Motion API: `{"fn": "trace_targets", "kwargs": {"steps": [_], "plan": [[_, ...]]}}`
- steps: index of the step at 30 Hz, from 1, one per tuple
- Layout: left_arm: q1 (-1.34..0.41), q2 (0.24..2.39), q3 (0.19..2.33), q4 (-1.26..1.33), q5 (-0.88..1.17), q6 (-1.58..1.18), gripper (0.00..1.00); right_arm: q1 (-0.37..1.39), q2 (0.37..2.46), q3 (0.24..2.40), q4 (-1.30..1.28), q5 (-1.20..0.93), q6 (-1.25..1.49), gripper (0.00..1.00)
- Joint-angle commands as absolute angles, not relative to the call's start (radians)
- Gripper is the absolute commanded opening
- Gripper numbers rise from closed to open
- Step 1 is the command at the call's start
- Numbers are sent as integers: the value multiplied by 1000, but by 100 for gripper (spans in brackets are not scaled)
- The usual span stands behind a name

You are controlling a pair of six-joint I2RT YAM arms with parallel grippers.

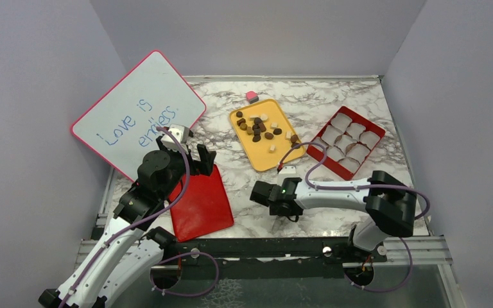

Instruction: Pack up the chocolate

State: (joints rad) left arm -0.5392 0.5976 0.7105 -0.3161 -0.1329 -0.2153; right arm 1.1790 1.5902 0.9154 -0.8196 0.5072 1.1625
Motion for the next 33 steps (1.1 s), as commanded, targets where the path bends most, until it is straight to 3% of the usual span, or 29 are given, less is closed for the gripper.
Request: {"fn": "trace_targets", "kwargs": {"steps": [1,7,15,18,24,33], "plan": [[-543,590,700,-308,-153,-202,99,1186,1467,808,-724,486,1048,60],[-543,592,701,-308,-150,-200,99,1186,1346,716,-556,400,838,56],[-543,589,699,-308,-150,-201,99,1186,1360,720,-507,414,648,52],[-543,590,697,-308,-150,-201,99,1186,1379,751,-552,447,682,52],[-543,591,698,-308,-152,-200,99,1186,1386,786,-657,463,927,66],[-543,585,695,-308,-153,-199,99,1186,1458,770,-664,485,1095,56]]}}
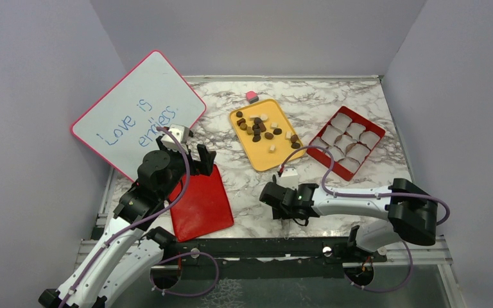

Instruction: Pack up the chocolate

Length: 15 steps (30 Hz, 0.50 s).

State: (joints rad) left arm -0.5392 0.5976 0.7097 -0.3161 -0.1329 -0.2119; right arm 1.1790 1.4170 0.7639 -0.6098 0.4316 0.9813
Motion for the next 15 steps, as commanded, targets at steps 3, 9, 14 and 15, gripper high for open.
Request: {"fn": "trace_targets", "kwargs": {"steps": [3,9,14,15], "plan": [[-544,587,698,-308,-153,-199,99,1186,1477,764,-661,506,1107,53],[-543,586,696,-308,-152,-198,99,1186,1459,732,-613,503,1098,48],[-543,594,697,-308,-150,-198,99,1186,1459,718,-615,506,1105,47],[-543,595,699,-308,-150,-199,99,1186,1464,715,-614,506,1106,47]]}}
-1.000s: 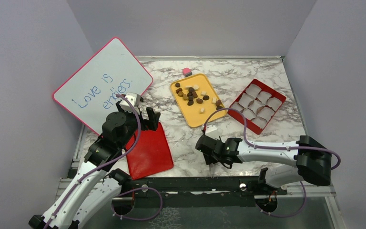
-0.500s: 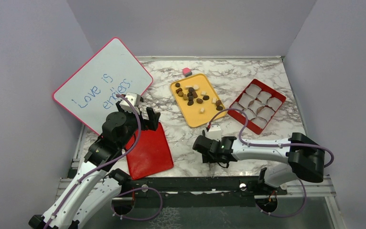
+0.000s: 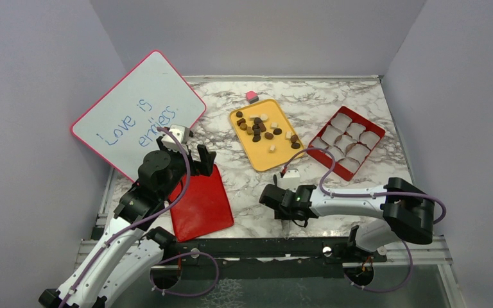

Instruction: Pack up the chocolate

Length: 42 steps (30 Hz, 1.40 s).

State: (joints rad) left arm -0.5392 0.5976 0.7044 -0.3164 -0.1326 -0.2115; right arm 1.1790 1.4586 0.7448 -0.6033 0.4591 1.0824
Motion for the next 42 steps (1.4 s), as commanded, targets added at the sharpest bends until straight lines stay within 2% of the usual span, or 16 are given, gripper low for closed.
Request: {"fn": "trace_targets", "kwargs": {"steps": [1,13,22,30,37,42], "plan": [[-543,597,699,-308,-148,-198,99,1186,1470,712,-614,507,1107,47],[-543,599,695,-319,-149,-208,99,1186,1512,768,-658,528,1040,37],[-543,672,765,-367,-148,-304,96,1186,1328,785,-642,497,824,32],[-543,801,819,-348,-24,-398,95,1186,1090,792,-476,309,532,32],[-543,873,795,-173,276,-468,96,1186,1130,851,-425,179,455,31],[-543,922,779,-143,329,-485,98,1187,1148,856,-367,134,444,32]]}}
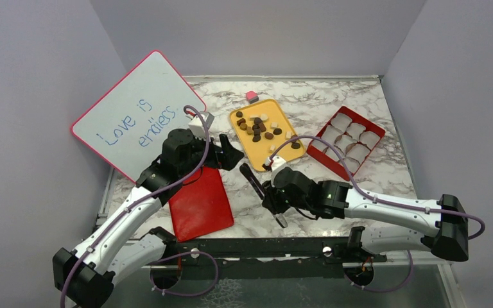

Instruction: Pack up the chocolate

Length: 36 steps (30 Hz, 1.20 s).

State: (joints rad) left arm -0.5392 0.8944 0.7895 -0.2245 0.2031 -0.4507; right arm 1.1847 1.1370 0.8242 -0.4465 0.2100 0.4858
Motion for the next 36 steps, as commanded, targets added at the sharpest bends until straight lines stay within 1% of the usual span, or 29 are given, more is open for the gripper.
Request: {"fn": "trace_targets", "kwargs": {"steps": [1,6,9,14,18,23,30,33,36], "plan": [[-543,932,776,-149,323,-484,98,1187,1148,858,-357,133,443,32],[-543,989,767,-167,321,-485,98,1186,1157,886,-344,137,428,32],[-543,1022,766,-182,323,-480,96,1186,1161,900,-350,162,431,32],[-543,1044,756,-242,253,-437,90,1186,1162,942,-389,230,450,34],[-542,1059,754,-303,183,-417,88,1185,1139,976,-420,272,454,35],[-543,1062,744,-330,171,-418,88,1186,1113,981,-434,290,450,35],[-543,1024,764,-327,180,-412,88,1186,1135,969,-475,299,464,36],[-543,998,786,-336,147,-400,88,1186,1138,971,-489,308,467,36],[-543,951,813,-351,87,-375,91,1186,1146,982,-522,348,471,39]]}}
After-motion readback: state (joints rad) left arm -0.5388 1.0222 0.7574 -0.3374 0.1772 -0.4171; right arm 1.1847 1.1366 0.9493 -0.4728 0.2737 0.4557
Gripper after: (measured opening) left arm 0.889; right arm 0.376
